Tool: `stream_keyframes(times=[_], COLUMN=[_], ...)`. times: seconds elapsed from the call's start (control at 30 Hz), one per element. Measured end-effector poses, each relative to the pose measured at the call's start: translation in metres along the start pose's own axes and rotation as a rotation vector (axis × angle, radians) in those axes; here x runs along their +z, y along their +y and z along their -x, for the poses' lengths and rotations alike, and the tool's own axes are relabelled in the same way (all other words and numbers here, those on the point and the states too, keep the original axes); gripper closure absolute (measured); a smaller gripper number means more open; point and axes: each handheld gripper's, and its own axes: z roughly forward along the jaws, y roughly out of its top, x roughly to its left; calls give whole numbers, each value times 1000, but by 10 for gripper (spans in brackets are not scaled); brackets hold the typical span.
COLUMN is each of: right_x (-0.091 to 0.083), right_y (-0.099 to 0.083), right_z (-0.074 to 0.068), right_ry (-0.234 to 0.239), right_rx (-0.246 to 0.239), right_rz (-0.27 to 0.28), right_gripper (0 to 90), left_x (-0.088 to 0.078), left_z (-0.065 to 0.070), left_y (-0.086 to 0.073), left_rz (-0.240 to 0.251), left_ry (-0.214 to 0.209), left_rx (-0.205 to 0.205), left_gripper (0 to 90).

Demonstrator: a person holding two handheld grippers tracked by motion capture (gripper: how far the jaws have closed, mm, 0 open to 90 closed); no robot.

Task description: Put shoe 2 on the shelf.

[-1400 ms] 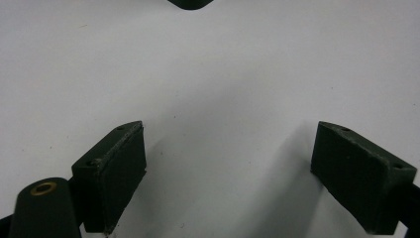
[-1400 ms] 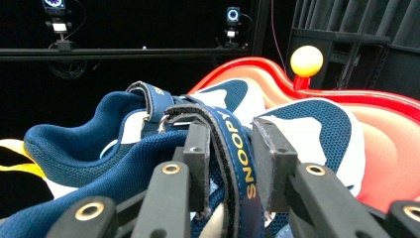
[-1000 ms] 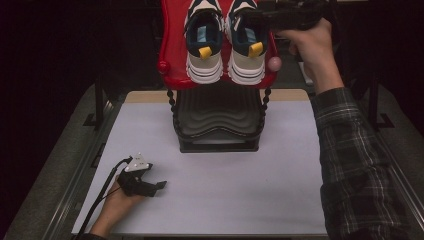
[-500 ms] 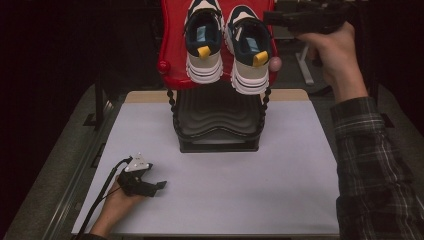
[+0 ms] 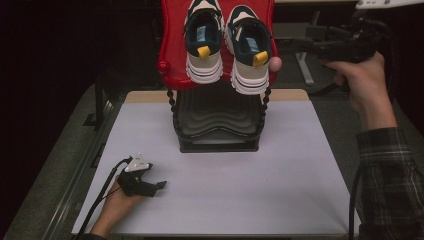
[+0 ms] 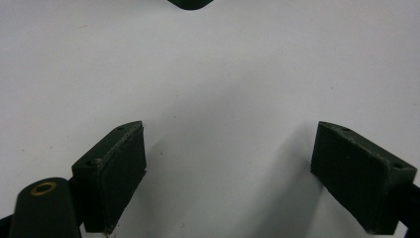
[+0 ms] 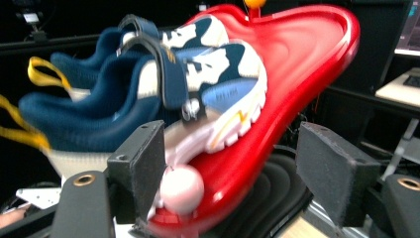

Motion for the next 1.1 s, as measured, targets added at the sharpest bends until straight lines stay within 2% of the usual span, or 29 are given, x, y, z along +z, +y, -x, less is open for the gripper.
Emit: stream_keyframes(times=[0.17, 0.23, 0.63, 0.87, 0.9, 0.93, 1.1], right_x=[-6, -7, -6, -6, -6, -6, -6], right_y=[-17, -31, -82, -115, -115, -125, -147], right_z=[0, -1, -3, -5, -5, -6, -7], right_ry=[-7, 3, 25, 30, 30, 27, 25], right_rx=[1, 9, 38, 59, 59, 62, 77], right_rz=[-15, -19, -38, -69, -69, -79, -101], right_gripper=[269, 268, 261, 257, 257, 257, 257], left_x=[0, 0, 0, 0, 0, 0, 0], left_z=[0, 0, 0, 0, 0, 0, 0], left_y=[0, 0, 0, 0, 0, 0, 0], left_rz=[0, -2, 3, 3, 3, 3, 4], left_ry=[0, -1, 0, 1, 1, 1, 2], left_rx=[0, 0, -1, -1, -1, -2, -1], left_gripper=[129, 130, 129, 130, 130, 130, 130])
